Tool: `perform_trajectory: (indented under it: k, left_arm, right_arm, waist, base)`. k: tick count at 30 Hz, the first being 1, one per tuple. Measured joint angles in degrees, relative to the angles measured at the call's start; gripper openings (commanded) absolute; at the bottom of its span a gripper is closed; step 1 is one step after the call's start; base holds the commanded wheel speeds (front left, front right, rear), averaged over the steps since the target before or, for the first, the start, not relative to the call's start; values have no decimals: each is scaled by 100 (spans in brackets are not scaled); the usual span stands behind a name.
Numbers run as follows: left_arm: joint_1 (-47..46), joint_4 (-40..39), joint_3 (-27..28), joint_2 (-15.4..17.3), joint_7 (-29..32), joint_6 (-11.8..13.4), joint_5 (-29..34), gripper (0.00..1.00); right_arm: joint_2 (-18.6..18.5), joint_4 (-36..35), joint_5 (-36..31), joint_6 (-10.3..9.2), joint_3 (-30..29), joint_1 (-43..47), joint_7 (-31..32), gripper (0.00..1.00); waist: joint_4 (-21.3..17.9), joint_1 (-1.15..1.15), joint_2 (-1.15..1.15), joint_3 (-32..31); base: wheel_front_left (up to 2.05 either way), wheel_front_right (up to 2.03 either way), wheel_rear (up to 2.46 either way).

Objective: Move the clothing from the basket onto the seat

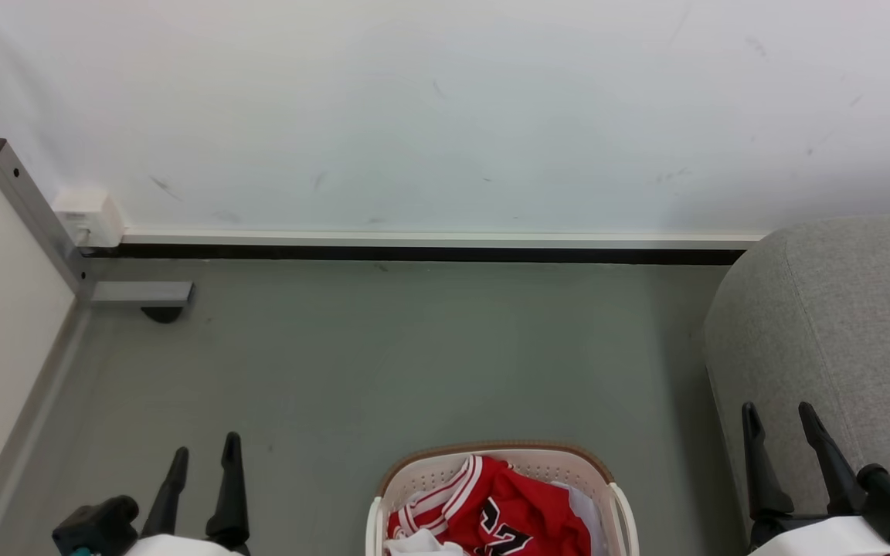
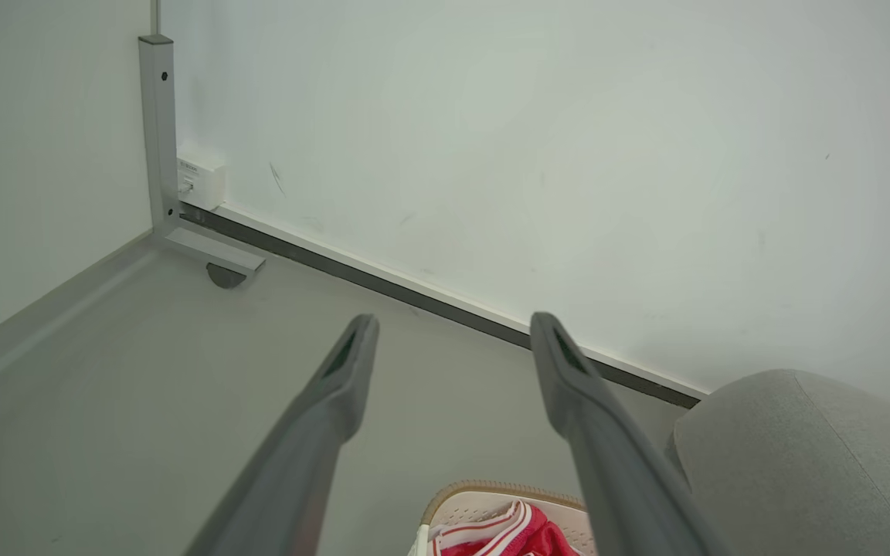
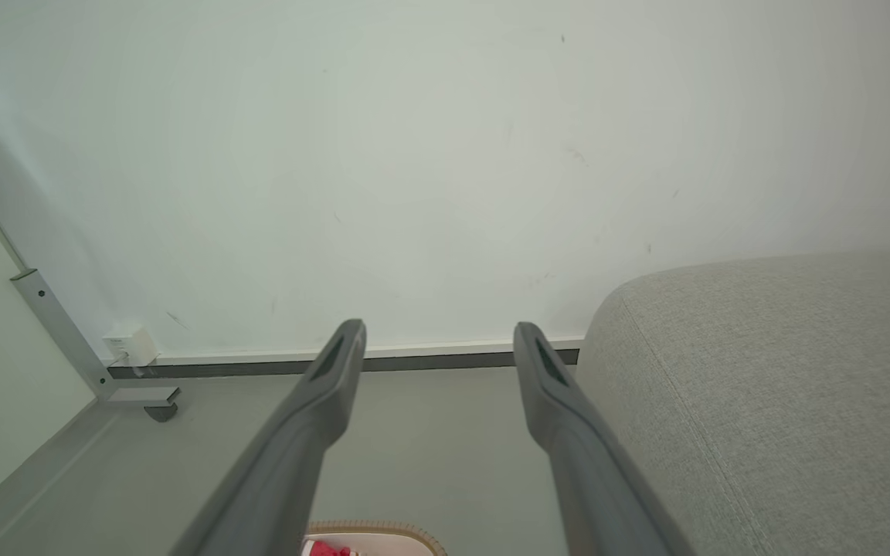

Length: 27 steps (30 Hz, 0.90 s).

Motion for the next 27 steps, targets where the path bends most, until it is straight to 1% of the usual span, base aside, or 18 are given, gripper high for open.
perform_trajectory:
  k: [15, 27]
  left_arm:
    - [8, 54, 8, 7, -168, 25, 719, 100]
    - [20, 121, 15, 10, -316, 33, 1165, 100]
  right_arm:
    - [4, 131, -628, 0, 14, 1, -181, 100]
    - [11, 256, -1117, 0, -55, 1, -311, 100]
  waist:
    - [-19, 0, 0, 26]
    - [-23, 0, 0, 52]
  base:
    - [0, 0, 0]
    - [0, 0, 0]
